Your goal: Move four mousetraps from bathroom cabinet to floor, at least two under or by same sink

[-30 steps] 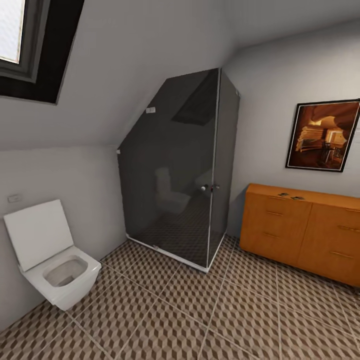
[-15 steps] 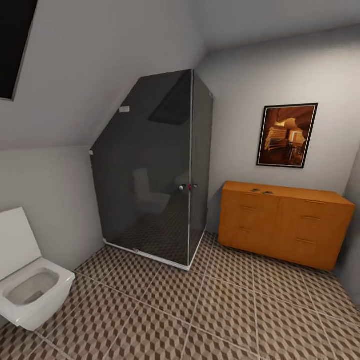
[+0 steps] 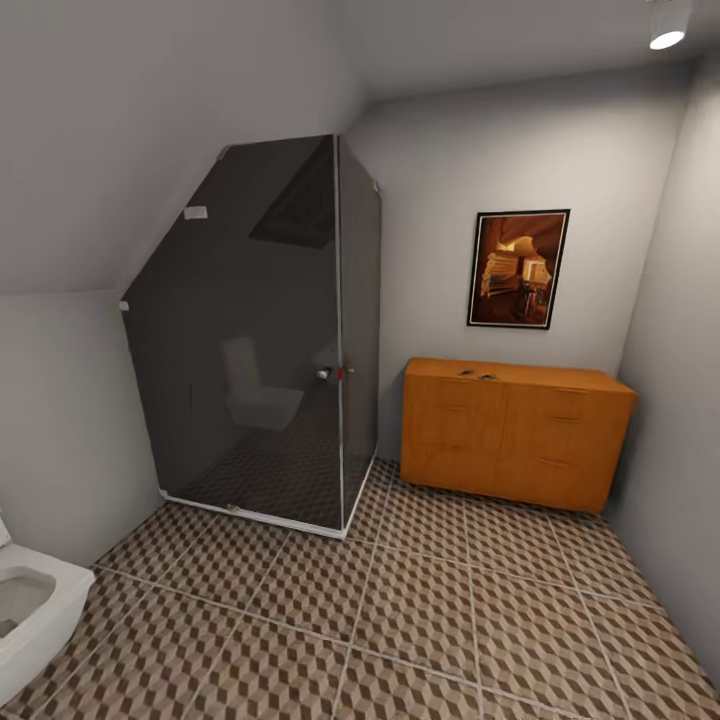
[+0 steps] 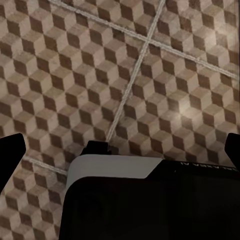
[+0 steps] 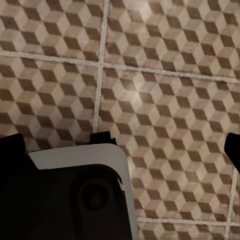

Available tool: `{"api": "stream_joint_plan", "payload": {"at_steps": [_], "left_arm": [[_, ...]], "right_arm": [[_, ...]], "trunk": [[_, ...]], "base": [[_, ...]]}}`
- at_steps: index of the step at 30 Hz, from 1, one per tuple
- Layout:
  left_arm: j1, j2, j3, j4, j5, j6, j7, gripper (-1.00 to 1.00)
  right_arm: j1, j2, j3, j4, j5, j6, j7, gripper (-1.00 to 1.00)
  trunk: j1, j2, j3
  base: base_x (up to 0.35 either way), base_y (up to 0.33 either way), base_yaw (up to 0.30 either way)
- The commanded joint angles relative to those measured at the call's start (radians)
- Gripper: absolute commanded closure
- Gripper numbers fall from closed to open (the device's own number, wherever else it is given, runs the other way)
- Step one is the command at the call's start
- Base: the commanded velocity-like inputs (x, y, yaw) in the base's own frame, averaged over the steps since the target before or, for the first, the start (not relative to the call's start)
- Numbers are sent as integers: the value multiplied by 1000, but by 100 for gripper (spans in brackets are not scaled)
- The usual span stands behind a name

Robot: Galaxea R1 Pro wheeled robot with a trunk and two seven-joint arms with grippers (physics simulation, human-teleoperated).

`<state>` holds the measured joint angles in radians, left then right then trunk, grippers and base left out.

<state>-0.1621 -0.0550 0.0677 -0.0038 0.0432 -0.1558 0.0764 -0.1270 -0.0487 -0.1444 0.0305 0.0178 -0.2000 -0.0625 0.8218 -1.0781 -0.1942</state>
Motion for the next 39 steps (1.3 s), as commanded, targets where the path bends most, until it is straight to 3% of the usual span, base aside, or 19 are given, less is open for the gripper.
{"api": "stream_joint_plan", "payload": {"at_steps": [1,21,39], "left_arm": [[-1,0,6,1,4,-4,0,-100],[-1,0,6,1,4,-4,0,-100],[-1,0,6,1,4,-4,0,-100]], "right_arm": [[0,0,-6,3,2,-8,0,-100],[6,-1,-5,3,4,-15,7,-100],[5,-2,-6,3,-1,-15,16,-100]], "trunk": [[0,-1,-2],[0,-1,-7],[0,-1,-31]], "base": [[0,0,-181],[0,0,-46],[0,0,-121]]}}
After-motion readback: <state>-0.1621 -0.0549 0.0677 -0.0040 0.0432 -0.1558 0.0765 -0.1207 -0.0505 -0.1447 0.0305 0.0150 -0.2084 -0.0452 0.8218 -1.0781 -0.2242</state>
